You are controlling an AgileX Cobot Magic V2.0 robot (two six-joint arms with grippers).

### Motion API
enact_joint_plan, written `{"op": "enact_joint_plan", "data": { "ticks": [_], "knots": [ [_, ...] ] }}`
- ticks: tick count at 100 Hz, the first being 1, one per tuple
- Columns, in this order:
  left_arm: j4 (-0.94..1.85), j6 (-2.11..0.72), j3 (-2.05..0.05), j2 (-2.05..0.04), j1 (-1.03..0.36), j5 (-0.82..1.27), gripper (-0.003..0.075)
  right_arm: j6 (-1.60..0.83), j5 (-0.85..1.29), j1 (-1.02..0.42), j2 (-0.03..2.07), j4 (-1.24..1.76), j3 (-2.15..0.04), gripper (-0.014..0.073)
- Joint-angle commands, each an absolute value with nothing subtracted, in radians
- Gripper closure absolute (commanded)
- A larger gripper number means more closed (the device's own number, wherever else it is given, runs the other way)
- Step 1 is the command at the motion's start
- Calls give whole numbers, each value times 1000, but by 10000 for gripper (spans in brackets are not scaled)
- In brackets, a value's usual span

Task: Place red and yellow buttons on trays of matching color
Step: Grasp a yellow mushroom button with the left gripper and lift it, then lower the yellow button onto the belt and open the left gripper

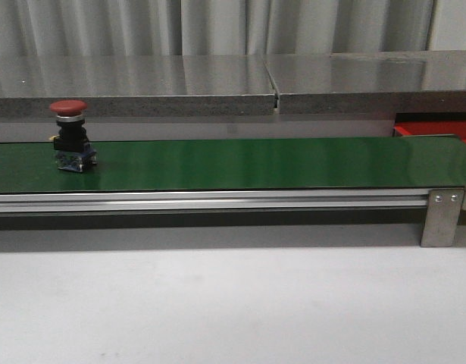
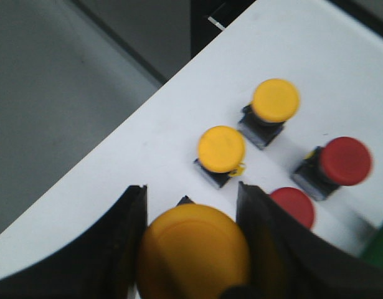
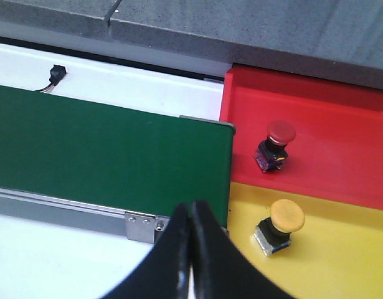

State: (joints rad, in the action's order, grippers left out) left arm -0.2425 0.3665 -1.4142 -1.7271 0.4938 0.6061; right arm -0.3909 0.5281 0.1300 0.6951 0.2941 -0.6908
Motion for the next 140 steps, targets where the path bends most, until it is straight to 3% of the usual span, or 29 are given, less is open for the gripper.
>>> {"op": "enact_joint_plan", "data": {
  "ticks": [1, 22, 51, 111, 123, 140],
  "knots": [
    [-233, 350, -1443, -1635, 431, 572, 739, -400, 463, 130, 691, 306, -717, 662],
    [-232, 329, -1419, -1607, 287, 619, 739, -400, 463, 130, 691, 306, -717, 662],
    [-215, 329, -1289, -1607, 171, 510, 739, -400, 463, 130, 691, 306, -717, 662],
    [-209, 327, -1234, -1692, 153, 456, 727, -400, 463, 130, 691, 306, -717, 662],
    [-209, 311, -1245, -1687, 152, 459, 587, -400, 463, 130, 691, 306, -717, 662],
    [-197, 279, -1271, -1664, 143, 451, 129, -400, 463, 130, 691, 306, -717, 662]
  ]
}}
